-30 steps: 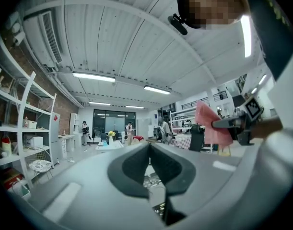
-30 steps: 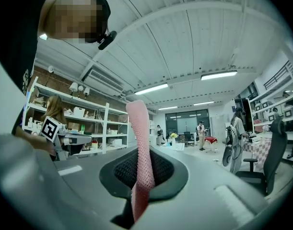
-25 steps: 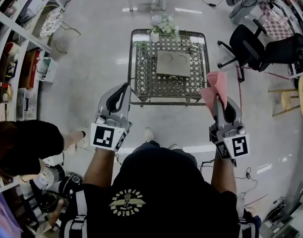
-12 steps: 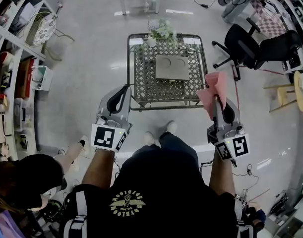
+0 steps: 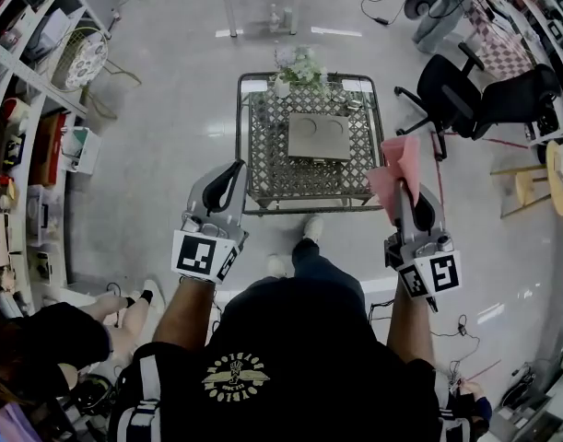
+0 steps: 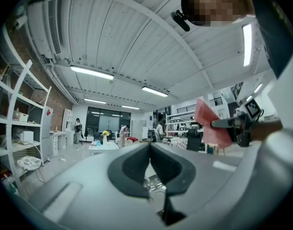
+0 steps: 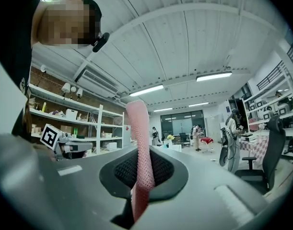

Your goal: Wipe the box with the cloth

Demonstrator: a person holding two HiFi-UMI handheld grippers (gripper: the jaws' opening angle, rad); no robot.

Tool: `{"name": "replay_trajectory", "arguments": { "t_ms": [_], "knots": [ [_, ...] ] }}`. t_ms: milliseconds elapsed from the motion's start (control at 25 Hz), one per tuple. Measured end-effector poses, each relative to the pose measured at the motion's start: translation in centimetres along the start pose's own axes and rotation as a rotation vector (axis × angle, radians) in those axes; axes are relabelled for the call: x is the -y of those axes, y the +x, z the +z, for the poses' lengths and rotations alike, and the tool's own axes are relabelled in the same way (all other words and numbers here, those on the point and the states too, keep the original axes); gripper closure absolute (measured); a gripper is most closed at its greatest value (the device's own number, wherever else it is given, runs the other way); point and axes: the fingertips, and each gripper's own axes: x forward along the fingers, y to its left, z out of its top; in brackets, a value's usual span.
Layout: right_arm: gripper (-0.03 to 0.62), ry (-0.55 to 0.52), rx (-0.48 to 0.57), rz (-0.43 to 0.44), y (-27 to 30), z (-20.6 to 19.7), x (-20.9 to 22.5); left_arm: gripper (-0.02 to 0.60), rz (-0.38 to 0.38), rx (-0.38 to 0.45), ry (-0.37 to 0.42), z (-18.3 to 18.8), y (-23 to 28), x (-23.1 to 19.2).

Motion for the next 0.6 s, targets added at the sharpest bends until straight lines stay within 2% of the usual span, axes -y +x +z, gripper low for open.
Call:
{"name": "replay_trajectory", "arguments": {
  "t_ms": [400,600],
  "knots": [
    [0.577,0.031,-0.037,0.042,4.0,-1.7,3.4,0.581,0.052,-0.088,-0.004,-1.6,3.7,-1.5],
    [0.577,0.089,-0.064,0.063,7.2,-3.5,4.9,0.581,0.074,-0.134,-0.007,-3.3,6.2,-2.4]
  ]
}}
